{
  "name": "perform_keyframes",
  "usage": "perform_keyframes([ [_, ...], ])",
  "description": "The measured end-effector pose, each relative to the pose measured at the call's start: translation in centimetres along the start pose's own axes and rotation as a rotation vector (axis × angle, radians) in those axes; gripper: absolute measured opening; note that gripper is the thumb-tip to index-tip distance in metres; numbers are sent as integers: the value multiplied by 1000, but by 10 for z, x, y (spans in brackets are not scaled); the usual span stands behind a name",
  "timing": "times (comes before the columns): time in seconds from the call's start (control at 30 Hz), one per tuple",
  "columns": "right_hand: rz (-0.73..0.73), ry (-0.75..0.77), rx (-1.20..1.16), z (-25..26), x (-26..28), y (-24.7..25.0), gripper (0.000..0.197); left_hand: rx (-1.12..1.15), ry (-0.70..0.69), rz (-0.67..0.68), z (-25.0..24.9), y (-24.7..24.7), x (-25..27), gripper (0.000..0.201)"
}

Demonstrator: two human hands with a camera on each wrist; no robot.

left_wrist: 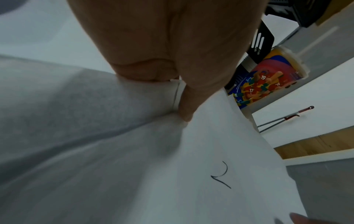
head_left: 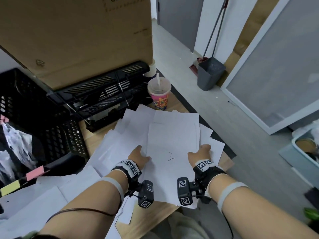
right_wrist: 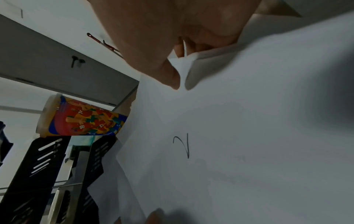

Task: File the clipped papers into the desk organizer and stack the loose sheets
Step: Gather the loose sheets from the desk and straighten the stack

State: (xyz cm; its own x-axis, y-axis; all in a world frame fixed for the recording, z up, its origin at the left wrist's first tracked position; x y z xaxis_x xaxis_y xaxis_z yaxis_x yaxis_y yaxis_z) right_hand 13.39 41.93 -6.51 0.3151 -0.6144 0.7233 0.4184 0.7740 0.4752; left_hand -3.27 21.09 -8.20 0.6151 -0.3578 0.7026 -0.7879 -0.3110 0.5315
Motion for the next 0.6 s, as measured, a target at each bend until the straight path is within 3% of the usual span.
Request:
perform_keyframes([
  [0.13,113,7,3,-2,9,-14,51,18,-40,62,10,-7,3,40],
  [0.23,191,75,113,-2,16,-32,29,27,-72,80,19,-7,9,39],
  [0.3,266,91,182,-3,25,-48,3,22,-94,1,23,1,8,44],
  [0.37,285,108,191,-8,30,-60,16,7,-126,-59,31,6,4,41],
  [0.47,279,142,149,-8,43,-64,7,91,-162,-58,30,16,20,31],
  [0.6,273,227,87,8,62,-61,16,319,-135,-36,41,31,40,37],
])
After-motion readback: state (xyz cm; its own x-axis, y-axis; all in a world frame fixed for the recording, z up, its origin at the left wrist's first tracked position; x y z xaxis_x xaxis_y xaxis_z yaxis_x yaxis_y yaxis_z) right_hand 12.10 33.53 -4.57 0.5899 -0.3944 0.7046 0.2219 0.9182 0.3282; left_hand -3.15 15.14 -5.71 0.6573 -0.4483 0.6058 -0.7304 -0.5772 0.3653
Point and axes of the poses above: each hand's wrist, its own x-axis away from the middle knuckle, its own y-axis out of the back of the hand, z = x × y, the point moved 6 cm from there along -x, towards the middle knuckle, and after that the axes turned 6 degrees about z, right-handed, at the moved point
